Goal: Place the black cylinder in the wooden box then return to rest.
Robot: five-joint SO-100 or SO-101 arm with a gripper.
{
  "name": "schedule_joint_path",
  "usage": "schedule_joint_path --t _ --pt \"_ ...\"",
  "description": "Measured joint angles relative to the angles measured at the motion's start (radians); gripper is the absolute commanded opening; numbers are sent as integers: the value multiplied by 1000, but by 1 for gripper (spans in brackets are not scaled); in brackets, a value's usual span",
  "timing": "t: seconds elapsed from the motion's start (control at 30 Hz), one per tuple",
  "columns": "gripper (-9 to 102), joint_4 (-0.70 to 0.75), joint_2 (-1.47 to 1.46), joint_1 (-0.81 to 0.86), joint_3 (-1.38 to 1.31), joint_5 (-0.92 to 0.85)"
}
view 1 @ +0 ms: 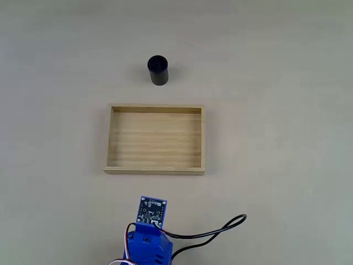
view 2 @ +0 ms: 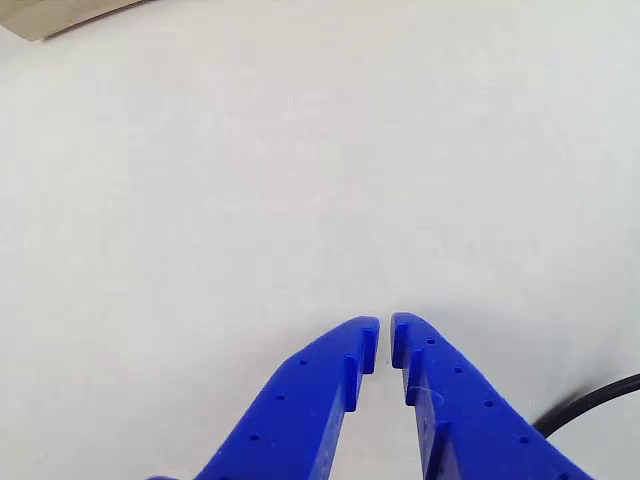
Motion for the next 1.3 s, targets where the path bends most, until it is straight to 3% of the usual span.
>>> schedule_joint_path --t 0.63,0.93,1.3 --pt "0 -41 29 0 -2 75" --pt "0 -255 265 -6 -84 135" --pt "0 -463 624 -25 -376 138"
